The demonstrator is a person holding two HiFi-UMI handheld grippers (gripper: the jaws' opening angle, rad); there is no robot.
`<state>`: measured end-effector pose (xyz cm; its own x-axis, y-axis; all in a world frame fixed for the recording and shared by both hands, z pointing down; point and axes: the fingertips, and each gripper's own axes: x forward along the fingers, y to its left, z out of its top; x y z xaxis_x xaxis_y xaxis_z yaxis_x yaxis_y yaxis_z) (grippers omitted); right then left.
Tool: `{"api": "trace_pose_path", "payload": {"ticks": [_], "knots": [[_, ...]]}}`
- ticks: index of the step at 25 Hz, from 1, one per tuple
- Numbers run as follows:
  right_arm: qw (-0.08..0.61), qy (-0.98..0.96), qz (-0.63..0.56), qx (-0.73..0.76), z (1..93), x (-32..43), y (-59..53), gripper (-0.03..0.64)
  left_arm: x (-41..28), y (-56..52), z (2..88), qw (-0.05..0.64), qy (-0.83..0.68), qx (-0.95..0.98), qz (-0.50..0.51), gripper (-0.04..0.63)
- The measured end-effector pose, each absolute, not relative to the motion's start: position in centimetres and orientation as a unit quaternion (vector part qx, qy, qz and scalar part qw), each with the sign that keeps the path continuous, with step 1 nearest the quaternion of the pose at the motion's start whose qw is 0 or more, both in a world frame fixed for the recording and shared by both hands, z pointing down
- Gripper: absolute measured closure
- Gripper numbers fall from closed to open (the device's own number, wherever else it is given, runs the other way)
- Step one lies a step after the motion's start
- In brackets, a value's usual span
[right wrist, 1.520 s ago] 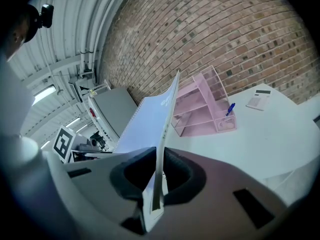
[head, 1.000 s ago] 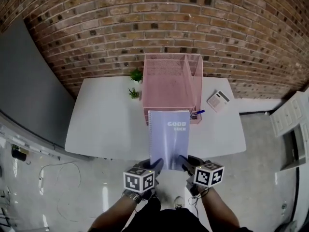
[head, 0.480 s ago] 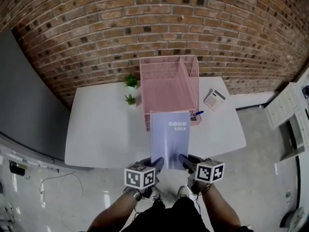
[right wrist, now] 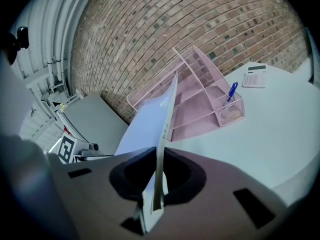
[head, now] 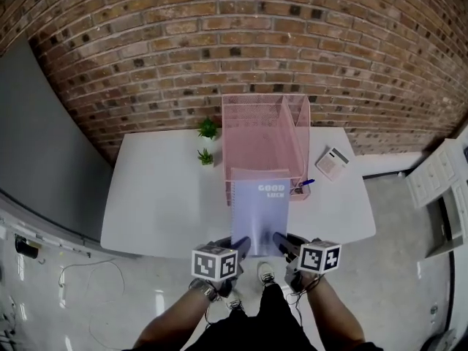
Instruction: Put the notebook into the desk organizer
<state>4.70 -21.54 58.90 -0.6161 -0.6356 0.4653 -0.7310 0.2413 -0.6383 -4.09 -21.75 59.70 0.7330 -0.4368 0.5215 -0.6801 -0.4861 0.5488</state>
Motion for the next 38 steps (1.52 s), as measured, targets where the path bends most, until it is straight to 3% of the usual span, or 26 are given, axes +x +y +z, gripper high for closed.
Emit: {"api": "trace_pose_path", "payload": {"ticks": [15, 28, 32, 38], "knots": [[0.041, -0.796, 0.461, 0.390, 58.8, 6.9, -28.8, 0.578, -2.2, -28.3, 59.8, 0.385, -0.387, 0.823, 0.160, 0.519], [0.007, -0.786, 0.489, 0.378, 58.2, 7.0, -32.5, 0.574, -3.5, -31.2, 58.3, 0.331, -0.435, 0.823, 0.152, 0.423], [-0.020, -0.773, 0.506, 0.382, 58.0, 7.0, -33.2, 0.574, -4.6, -31.7, 58.1, 0.317, -0.453, 0.819, 0.155, 0.345], [-0.037, -0.762, 0.516, 0.389, 57.8, 7.4, -34.2, 0.574, -5.7, -30.9, 58.1, 0.282, -0.471, 0.818, 0.172, 0.333]]}}
